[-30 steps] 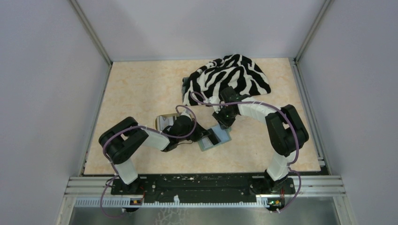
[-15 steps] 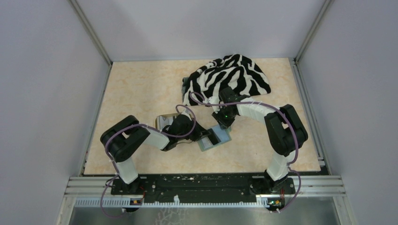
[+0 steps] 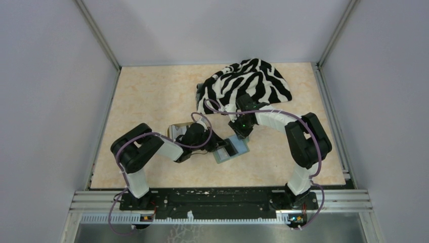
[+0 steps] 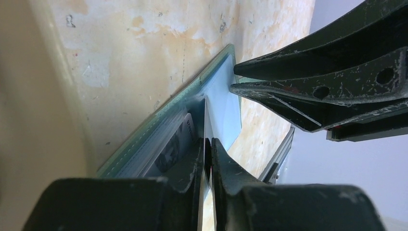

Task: Put the credit cards into the card holder
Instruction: Insert the credit card into the card holder.

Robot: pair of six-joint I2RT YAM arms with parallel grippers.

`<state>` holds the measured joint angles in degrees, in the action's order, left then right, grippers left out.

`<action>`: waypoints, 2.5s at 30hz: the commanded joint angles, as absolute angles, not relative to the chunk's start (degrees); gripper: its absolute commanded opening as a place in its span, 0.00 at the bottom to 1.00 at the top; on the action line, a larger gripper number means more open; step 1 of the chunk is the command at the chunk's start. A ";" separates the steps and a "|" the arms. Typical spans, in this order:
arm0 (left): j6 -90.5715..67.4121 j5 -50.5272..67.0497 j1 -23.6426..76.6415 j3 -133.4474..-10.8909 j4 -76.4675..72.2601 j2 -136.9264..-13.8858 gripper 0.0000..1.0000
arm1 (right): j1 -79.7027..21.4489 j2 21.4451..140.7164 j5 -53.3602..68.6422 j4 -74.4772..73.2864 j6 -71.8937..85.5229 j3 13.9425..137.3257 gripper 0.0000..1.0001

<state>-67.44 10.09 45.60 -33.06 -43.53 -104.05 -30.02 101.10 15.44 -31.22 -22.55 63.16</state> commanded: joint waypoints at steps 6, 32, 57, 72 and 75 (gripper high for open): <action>-66.44 10.74 45.42 -34.10 -38.82 -106.99 0.14 | -30.86 98.23 18.18 -30.50 -22.64 66.11 0.22; -66.04 11.46 45.37 -34.32 -39.40 -108.06 0.14 | -33.21 83.64 53.43 -37.78 -69.90 52.71 0.07; -66.40 12.82 45.37 -34.19 -41.72 -109.31 0.14 | -44.81 89.67 27.06 -17.33 -52.47 49.40 0.01; -66.36 13.42 45.42 -34.44 -42.16 -109.38 0.18 | -44.69 91.02 22.76 -19.91 -52.23 51.33 0.01; -66.23 13.52 45.38 -34.45 -42.04 -109.32 0.19 | -44.19 90.92 22.68 -20.27 -51.91 51.65 0.01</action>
<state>-66.13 12.05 45.58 -34.63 -46.37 -106.80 -44.47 90.41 24.86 -19.40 -52.62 49.25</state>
